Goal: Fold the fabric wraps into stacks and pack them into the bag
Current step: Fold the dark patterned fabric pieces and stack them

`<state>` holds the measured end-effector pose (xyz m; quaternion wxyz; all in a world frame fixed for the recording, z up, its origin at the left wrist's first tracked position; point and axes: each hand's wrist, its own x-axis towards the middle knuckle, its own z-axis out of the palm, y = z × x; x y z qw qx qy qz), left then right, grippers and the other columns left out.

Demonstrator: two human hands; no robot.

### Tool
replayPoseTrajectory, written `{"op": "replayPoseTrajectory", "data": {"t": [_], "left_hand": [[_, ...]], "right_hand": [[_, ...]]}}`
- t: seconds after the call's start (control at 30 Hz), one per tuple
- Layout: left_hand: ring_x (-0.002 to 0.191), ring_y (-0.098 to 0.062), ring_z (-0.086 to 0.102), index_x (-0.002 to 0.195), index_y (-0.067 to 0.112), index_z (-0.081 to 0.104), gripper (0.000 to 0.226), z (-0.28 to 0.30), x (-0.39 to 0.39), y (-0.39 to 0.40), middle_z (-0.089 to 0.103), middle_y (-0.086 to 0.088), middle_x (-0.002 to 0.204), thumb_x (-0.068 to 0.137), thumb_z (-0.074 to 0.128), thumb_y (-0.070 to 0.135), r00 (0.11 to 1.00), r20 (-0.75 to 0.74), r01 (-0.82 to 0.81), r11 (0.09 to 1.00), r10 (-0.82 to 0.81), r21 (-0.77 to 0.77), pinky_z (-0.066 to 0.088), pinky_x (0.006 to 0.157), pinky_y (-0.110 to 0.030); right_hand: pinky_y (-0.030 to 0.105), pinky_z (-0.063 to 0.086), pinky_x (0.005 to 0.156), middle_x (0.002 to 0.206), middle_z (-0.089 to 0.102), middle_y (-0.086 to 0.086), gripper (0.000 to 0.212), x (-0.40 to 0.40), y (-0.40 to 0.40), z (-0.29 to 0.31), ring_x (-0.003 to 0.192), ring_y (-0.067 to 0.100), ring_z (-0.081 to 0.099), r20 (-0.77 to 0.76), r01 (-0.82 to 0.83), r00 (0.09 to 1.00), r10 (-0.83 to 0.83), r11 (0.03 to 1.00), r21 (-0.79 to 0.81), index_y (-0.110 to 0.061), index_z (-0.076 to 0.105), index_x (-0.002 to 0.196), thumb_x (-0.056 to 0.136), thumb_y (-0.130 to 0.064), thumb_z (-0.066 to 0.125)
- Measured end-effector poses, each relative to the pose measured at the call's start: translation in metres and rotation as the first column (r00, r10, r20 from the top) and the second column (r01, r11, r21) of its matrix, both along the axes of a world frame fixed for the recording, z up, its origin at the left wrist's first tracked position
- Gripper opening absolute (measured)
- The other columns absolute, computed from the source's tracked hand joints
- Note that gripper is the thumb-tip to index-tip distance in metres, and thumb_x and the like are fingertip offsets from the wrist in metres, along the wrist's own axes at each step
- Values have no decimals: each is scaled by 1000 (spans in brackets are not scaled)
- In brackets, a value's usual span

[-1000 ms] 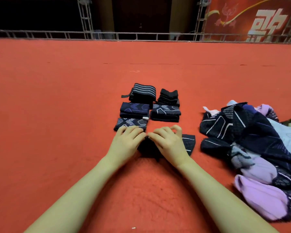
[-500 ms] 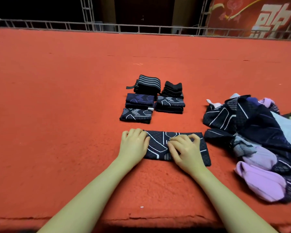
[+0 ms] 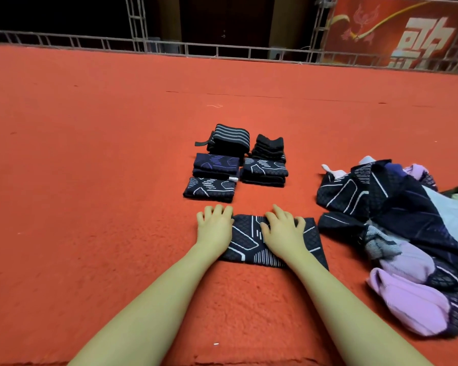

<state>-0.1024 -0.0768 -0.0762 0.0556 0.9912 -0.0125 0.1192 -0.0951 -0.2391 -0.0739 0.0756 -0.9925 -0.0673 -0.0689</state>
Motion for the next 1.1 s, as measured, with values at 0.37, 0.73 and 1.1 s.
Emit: {"op": "replayPoseTrajectory", "data": {"t": [0.37,0.73,1.1], "left_hand": [[107,-29,39,83,10,65,12,11,-8,64,62,-15,109,75,74,11,899,436,3,998,25,-62,45,80,-48],[146,-19,3,151,26,21,66,4,-22,56,6,0,160,91,17,54,998,-43,40,999,-41,-10,4,114,-38],[147,-17,-1,151,32,15,57,-9,-47,2,6,3,160,99,22,53,976,-185,105,994,-111,-41,0,117,-42]], "right_hand": [[37,14,91,129,49,-4,19,9,47,3,119,23,39,252,-180,960,122,959,220,-18,59,104,94,-33,53],[42,16,100,149,37,-1,39,-2,28,-7,132,19,36,135,-87,987,84,996,20,-25,51,132,98,-40,40],[43,22,98,135,49,17,43,-33,-6,-16,123,35,42,182,163,966,-183,979,122,-2,62,100,85,-42,63]]}}
